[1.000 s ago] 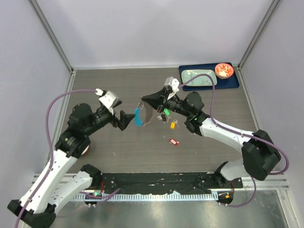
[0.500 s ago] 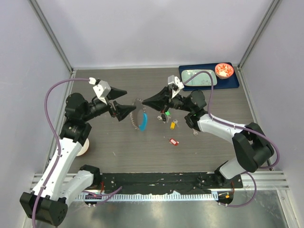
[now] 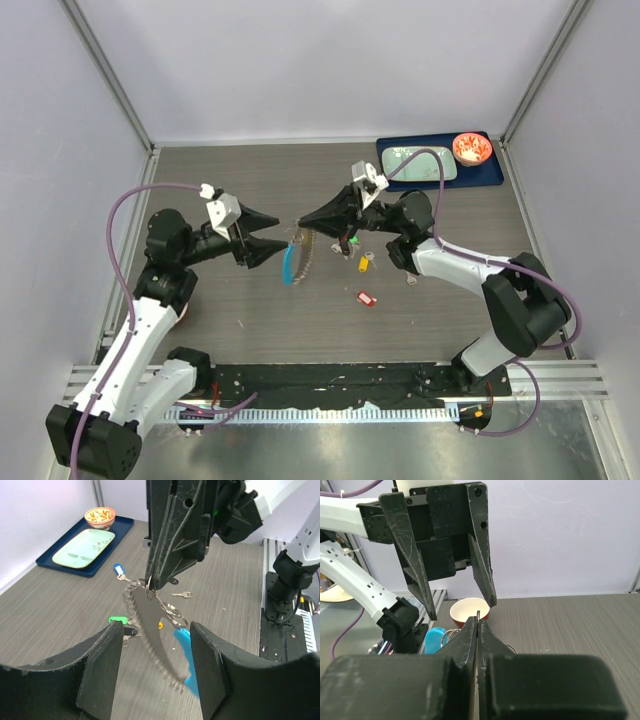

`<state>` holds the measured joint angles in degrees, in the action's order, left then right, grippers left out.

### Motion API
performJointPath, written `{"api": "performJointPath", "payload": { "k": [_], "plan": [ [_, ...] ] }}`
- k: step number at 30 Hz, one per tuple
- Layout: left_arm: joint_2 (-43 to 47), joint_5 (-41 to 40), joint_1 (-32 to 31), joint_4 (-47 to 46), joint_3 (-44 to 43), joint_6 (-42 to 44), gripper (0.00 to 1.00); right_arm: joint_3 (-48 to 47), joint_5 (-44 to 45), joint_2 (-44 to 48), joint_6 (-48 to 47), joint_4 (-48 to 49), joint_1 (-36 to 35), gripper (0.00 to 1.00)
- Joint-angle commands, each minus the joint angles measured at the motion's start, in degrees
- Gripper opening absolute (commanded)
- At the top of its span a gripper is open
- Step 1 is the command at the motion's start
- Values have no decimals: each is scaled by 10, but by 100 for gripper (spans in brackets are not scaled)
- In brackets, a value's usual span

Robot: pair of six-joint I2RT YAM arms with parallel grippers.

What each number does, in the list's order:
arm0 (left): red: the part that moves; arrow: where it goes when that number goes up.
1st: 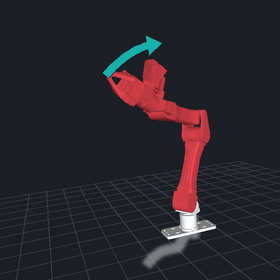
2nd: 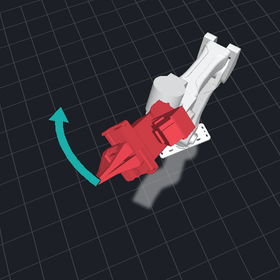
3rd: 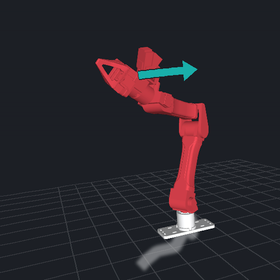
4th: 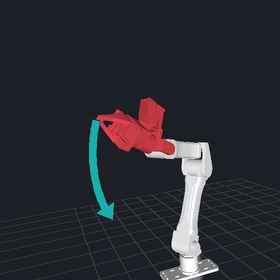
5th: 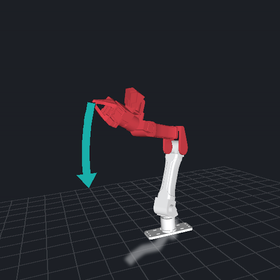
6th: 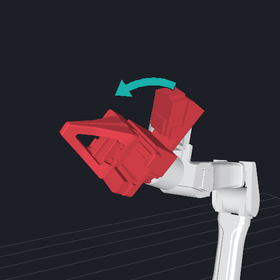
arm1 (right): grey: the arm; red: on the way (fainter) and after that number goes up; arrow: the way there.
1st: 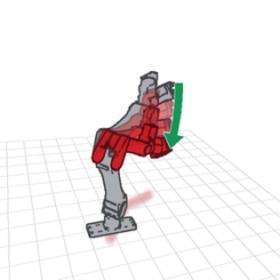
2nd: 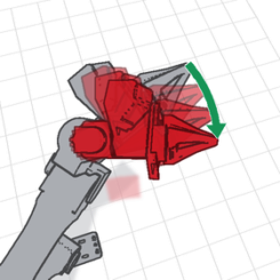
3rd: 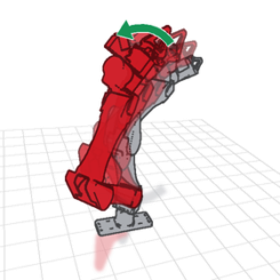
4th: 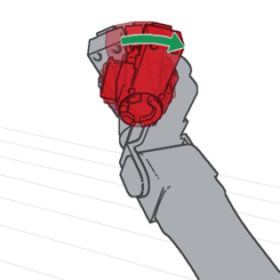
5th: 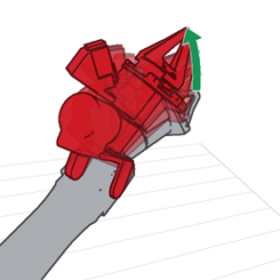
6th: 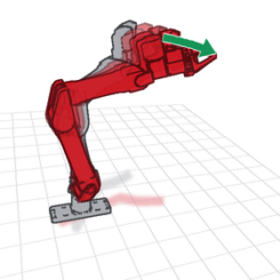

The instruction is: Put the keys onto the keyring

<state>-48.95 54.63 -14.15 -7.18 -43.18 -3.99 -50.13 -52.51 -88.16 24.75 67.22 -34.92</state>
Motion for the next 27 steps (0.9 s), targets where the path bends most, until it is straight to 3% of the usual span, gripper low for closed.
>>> {"api": "performJointPath", "payload": {
  "k": [1,5,20,27],
  "plan": [
    [13,36,2,-47,10,20,59,-30,-28,-8,24,70,-6,1],
    [11,50,2,-49,11,21,56,-31,-38,-14,23,74,-12,1],
    [-9,44,-6,-43,2,6,32,-37,-46,-19,21,77,-26,1],
    [-12,59,-14,-43,0,3,27,-37,-45,-21,16,73,-30,1]
  ]
}}
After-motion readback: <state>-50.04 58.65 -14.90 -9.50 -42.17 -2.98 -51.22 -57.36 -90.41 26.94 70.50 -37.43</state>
